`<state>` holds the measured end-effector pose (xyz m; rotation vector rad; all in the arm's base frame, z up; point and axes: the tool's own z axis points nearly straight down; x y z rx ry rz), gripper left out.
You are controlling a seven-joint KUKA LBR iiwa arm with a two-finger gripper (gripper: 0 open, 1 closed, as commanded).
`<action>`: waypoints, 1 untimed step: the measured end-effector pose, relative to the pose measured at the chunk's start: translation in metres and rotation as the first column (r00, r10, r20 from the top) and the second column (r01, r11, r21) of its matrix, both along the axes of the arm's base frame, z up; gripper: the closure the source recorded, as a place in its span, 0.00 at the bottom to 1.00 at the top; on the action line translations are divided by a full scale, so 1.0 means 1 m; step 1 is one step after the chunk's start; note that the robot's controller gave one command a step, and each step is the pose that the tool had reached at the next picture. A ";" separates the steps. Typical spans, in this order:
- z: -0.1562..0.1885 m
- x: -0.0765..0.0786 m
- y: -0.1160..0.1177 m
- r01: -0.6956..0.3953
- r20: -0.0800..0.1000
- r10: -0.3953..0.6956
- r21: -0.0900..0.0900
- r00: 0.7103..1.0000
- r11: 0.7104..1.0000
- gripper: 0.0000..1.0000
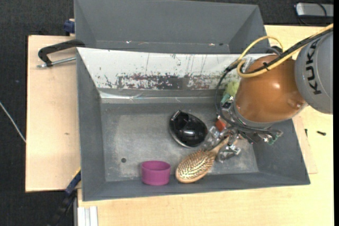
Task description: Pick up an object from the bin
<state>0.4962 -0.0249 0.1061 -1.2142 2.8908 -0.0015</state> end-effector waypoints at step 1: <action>0.009 -0.001 0.000 0.000 -0.005 0.000 0.000 1.000 1.000 1.00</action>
Offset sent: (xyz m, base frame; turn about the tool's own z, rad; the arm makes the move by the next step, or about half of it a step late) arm -0.0001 0.0000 0.0265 0.0000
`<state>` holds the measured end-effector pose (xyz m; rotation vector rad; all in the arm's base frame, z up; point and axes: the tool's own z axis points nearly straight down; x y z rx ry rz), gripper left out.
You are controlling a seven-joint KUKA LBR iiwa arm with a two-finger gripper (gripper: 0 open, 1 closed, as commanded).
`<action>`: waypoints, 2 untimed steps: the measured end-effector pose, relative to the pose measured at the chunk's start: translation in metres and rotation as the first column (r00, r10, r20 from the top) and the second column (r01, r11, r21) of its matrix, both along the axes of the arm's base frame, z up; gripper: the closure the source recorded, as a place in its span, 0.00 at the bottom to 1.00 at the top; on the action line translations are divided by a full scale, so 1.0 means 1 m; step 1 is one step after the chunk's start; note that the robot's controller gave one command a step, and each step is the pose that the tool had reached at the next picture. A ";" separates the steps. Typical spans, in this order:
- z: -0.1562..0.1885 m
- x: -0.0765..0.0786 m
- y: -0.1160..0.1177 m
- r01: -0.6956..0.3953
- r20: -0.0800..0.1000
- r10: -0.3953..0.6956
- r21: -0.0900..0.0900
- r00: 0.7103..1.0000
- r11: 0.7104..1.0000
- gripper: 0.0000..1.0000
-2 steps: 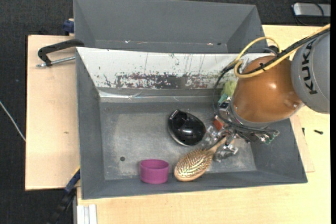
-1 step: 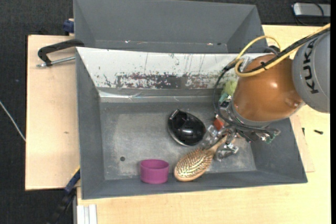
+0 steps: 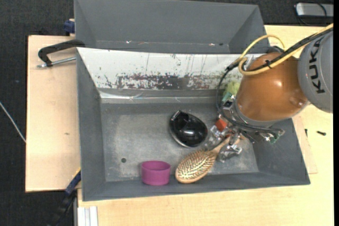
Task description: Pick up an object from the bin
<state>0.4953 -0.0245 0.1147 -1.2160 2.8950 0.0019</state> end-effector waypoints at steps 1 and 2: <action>0.014 0.001 0.000 0.002 0.003 -0.002 0.000 1.000 1.000 1.00; 0.024 0.001 0.000 0.002 0.004 -0.002 0.000 1.000 1.000 1.00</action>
Offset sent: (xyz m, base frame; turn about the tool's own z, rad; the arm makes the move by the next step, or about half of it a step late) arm 0.0001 0.0000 0.0544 0.0000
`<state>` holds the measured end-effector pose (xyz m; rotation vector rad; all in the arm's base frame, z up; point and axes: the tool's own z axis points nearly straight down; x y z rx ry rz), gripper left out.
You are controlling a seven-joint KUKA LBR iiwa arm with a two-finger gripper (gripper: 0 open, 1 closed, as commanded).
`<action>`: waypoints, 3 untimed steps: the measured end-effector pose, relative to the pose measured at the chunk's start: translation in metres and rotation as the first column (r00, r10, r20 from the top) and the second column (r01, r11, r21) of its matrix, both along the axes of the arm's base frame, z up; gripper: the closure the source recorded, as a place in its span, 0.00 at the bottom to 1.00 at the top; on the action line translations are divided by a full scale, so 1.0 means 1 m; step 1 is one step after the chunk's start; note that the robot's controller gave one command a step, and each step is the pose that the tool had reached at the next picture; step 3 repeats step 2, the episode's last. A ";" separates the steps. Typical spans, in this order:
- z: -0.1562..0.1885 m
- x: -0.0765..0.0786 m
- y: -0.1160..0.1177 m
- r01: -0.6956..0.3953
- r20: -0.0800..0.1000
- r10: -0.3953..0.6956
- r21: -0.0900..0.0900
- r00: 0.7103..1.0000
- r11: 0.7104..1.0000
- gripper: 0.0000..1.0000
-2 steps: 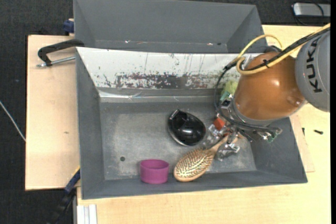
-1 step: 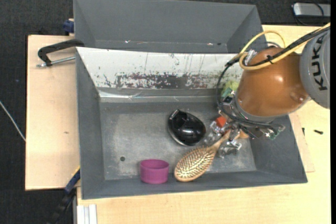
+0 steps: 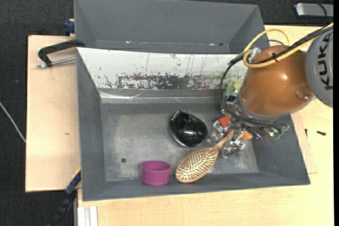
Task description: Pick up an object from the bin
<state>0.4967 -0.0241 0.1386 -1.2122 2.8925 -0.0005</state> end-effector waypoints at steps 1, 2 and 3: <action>0.013 0.000 0.000 0.000 -0.002 0.000 0.000 1.000 1.000 1.00; 0.027 0.000 0.000 0.000 0.000 0.000 0.000 1.000 1.000 1.00; 0.027 0.000 0.000 0.000 0.000 0.000 0.000 1.000 1.000 1.00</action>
Offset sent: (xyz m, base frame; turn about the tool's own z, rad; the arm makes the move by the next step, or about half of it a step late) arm 0.0001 0.0001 0.0073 0.0000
